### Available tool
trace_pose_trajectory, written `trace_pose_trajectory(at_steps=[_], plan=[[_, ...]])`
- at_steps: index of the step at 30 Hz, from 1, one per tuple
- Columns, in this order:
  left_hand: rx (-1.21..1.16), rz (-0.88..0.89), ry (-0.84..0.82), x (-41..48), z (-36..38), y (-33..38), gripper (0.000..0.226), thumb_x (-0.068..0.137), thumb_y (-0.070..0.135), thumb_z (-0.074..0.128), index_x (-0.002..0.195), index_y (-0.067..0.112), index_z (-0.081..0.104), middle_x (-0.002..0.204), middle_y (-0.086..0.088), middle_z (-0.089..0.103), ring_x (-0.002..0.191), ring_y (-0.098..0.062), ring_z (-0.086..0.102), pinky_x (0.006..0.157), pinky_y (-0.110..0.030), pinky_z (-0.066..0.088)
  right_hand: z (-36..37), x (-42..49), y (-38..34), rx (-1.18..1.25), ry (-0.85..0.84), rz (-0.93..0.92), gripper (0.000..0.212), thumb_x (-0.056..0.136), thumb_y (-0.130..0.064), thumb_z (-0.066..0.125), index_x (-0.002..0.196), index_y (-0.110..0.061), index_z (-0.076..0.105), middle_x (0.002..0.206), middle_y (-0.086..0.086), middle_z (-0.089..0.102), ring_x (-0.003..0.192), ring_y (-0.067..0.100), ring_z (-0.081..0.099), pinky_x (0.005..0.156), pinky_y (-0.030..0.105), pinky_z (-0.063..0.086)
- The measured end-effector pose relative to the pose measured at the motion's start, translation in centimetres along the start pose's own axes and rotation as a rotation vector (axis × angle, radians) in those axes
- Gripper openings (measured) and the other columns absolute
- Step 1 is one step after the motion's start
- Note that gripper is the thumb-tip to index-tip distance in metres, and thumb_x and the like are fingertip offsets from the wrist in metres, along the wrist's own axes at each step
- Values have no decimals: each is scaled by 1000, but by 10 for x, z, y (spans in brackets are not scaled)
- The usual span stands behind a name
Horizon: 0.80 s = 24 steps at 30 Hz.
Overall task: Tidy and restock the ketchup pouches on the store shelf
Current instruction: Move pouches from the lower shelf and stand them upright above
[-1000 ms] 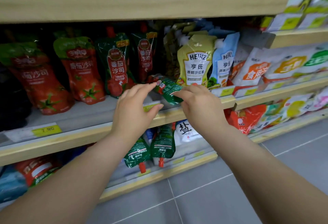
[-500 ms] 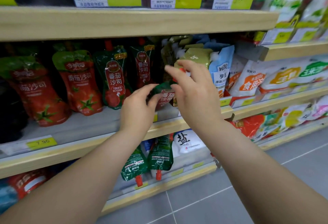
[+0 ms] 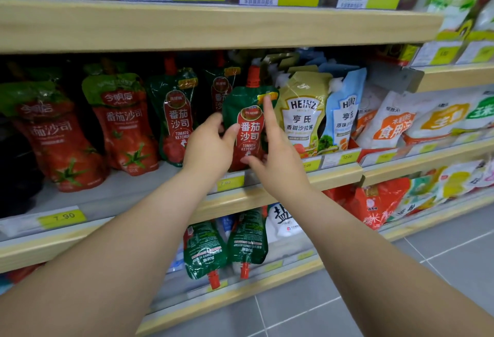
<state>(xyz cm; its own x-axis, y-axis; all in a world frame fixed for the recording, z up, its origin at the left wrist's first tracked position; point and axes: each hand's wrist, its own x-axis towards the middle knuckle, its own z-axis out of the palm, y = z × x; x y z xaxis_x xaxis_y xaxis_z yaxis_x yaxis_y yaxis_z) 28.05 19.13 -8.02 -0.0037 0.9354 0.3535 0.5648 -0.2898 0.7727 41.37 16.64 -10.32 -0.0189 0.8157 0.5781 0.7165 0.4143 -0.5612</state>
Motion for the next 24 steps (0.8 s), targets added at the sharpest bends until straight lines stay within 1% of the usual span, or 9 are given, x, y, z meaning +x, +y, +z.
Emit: trace_pose_trajectory(at_steps=[3,5,8,11,14,18,20,22,24], plan=[[-45,-40,-104,-5,-6,-6,45,91,30,58,134,23,46,127,-2,59,105,-17,60,91,-33,49,9,7,1,-14,25,2,111,78,-6,72,145,-42,-9,120,9,54,104,22,55,82,38,50],[64,17,-83,-18,-16,-14,57,87,33,64,139,25,42,131,2,58,113,-15,57,92,-27,43,12,11,3,-29,9,-1,106,80,-6,69,147,-39,-7,119,10,53,101,23,56,80,38,50],[312,189,14,-44,-35,-30,52,83,43,64,131,28,52,124,0,63,112,-21,58,91,-35,46,18,15,3,-61,-10,7,103,80,-5,70,148,-32,-3,115,11,51,100,26,55,82,42,49],[455,251,-25,-64,-45,-51,45,80,44,67,120,24,62,110,-3,68,102,-29,59,87,-44,48,23,19,2,-68,-20,23,101,81,-4,68,149,-31,-2,119,12,50,99,28,56,78,38,48],[495,268,-20,-72,-44,-67,37,78,37,73,112,23,69,97,-2,69,92,-29,59,82,-42,47,28,27,1,-93,-30,35,97,83,-2,64,149,-29,-3,123,15,48,95,31,58,70,35,45],[519,321,11,-74,-40,-79,38,79,31,73,116,26,67,92,3,66,87,-26,57,80,-39,42,35,38,-2,-149,-55,49,95,84,3,58,149,-25,-4,128,19,45,85,31,60,61,31,40],[529,356,44,-75,-38,-83,38,81,29,72,118,26,66,94,4,66,88,-24,57,78,-36,38,38,44,-3,-181,-80,83,97,83,4,58,149,-24,-7,135,22,39,86,32,61,63,33,43],[523,383,76,-77,-37,-84,37,81,27,72,118,26,66,95,4,67,88,-23,58,77,-34,36,40,50,-5,-216,-109,111,98,83,6,58,148,-23,-10,141,25,34,90,35,61,70,39,50],[521,407,99,-78,-37,-85,37,81,25,72,117,25,66,95,4,67,87,-23,58,76,-32,33,41,55,-7,-247,-127,116,96,83,6,56,148,-19,-11,142,26,32,91,37,62,75,42,52]])
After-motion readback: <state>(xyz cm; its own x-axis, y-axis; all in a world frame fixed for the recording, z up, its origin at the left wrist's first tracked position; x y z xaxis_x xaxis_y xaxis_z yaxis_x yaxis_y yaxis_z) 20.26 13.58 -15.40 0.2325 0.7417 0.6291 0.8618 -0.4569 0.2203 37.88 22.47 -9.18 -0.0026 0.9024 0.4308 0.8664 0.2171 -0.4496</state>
